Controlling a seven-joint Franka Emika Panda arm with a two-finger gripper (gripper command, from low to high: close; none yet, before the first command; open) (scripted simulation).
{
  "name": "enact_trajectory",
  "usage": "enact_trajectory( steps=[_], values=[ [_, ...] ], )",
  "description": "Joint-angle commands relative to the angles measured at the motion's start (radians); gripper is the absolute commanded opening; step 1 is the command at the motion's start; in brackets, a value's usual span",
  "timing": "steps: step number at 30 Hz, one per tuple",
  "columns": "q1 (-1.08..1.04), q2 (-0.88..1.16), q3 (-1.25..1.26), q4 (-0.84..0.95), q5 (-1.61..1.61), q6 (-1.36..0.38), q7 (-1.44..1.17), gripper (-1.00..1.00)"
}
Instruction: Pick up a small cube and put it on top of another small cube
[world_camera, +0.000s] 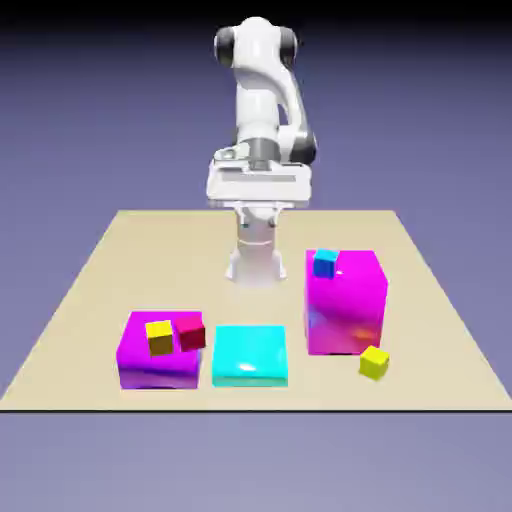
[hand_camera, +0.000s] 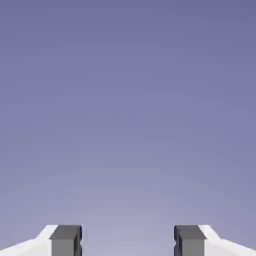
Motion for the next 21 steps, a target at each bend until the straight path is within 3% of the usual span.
enact_trajectory(
  steps=[1, 21],
  values=[
    [0.003, 0.036, 0.016, 0.029, -0.014, -0.035, 0.003, 0.0],
    [0.06, 0.761, 0.344, 0.605, -0.293, -0.742, 0.054, 0.0]
  ],
)
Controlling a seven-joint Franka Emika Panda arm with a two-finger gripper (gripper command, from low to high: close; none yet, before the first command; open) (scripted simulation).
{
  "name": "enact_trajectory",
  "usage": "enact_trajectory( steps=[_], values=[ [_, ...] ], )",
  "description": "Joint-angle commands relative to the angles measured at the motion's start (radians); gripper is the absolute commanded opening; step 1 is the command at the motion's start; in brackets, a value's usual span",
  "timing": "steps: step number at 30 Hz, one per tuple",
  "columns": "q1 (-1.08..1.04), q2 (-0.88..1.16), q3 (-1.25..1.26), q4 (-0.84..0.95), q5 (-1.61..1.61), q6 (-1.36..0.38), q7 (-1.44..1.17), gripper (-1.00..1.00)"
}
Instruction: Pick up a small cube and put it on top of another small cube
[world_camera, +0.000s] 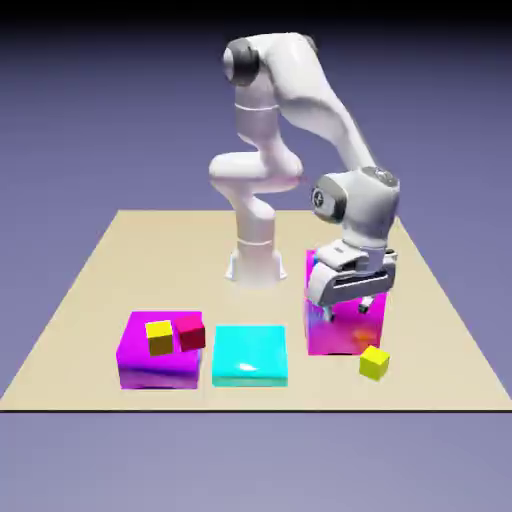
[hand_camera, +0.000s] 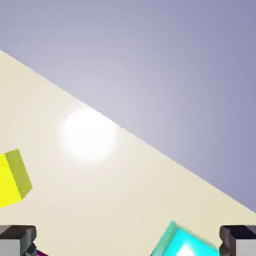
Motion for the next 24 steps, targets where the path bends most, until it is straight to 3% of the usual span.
enact_trajectory(
  steps=[1, 13, 15, 19, 20, 24],
  values=[
    [0.003, 0.036, 0.016, 0.029, -0.014, -0.035, 0.003, 0.0],
    [0.037, 0.471, 0.213, 0.374, -0.181, -0.459, 0.034, 0.0],
    [0.038, 0.485, 0.219, 0.386, -0.187, -0.473, 0.035, 0.0],
    [0.032, 0.551, 0.176, 0.306, -0.246, -0.34, 0.071, 0.0],
    [0.032, 0.551, 0.176, 0.306, -0.246, -0.34, 0.071, -1.0],
    [0.038, 0.487, 0.218, 0.383, -0.188, -0.47, 0.035, -1.0]
  ],
)
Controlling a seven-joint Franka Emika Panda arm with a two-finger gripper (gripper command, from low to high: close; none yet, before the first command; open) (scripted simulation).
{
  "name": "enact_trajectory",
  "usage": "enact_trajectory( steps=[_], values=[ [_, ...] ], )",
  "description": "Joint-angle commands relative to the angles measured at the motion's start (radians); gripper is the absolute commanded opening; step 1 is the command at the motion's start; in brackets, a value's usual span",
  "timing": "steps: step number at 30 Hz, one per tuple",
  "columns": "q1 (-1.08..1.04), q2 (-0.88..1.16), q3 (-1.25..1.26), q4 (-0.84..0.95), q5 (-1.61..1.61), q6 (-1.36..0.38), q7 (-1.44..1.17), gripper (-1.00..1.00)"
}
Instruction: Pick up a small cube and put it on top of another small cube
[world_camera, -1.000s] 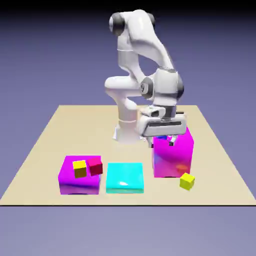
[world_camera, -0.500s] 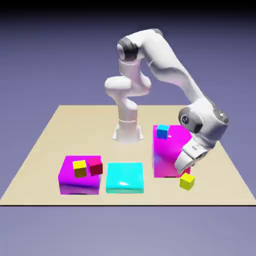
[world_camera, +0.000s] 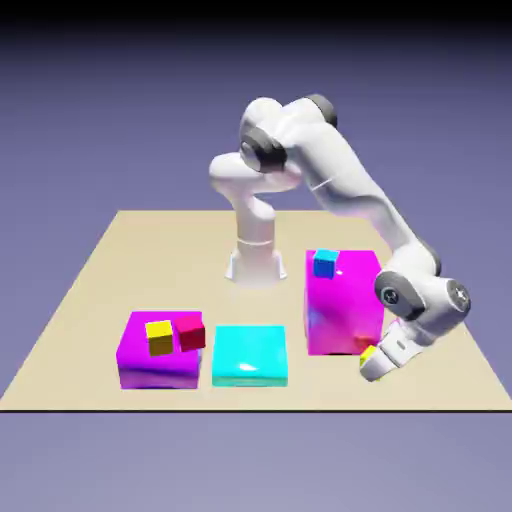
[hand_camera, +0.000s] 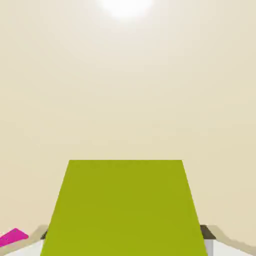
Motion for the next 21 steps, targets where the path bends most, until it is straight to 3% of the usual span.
enact_trajectory(
  steps=[1, 21],
  values=[
    [-0.014, -0.022, -0.032, -0.01, 0.039, 0.003, 0.028, -1.0],
    [-0.318, -0.452, -0.751, -0.266, 0.909, 0.141, 0.655, -1.0]
  ],
)
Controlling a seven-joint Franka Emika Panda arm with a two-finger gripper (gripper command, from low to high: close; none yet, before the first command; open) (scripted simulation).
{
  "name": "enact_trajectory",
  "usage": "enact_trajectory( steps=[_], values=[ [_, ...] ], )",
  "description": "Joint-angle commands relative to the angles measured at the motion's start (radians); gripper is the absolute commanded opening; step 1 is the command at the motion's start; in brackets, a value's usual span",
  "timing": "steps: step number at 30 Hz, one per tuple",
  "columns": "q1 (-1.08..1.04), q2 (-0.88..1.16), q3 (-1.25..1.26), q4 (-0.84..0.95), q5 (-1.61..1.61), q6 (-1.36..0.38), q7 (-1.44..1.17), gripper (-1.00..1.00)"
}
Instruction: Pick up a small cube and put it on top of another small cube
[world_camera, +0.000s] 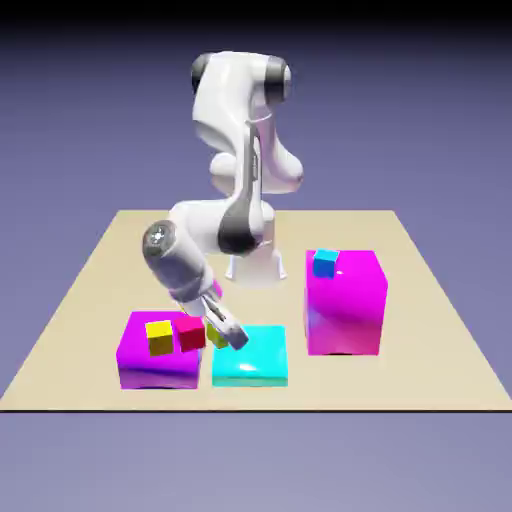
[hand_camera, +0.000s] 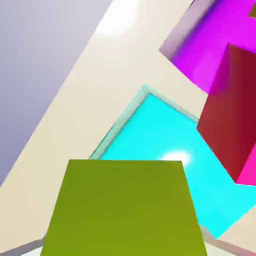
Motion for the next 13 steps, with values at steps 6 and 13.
enact_trajectory(
  steps=[6, 13],
  values=[
    [-0.076, -0.107, -0.179, -0.064, 0.215, 0.034, 0.157, -1.0],
    [-0.061, -0.051, -0.151, -0.106, 0.275, 0.122, 0.112, 1.0]
  ],
)
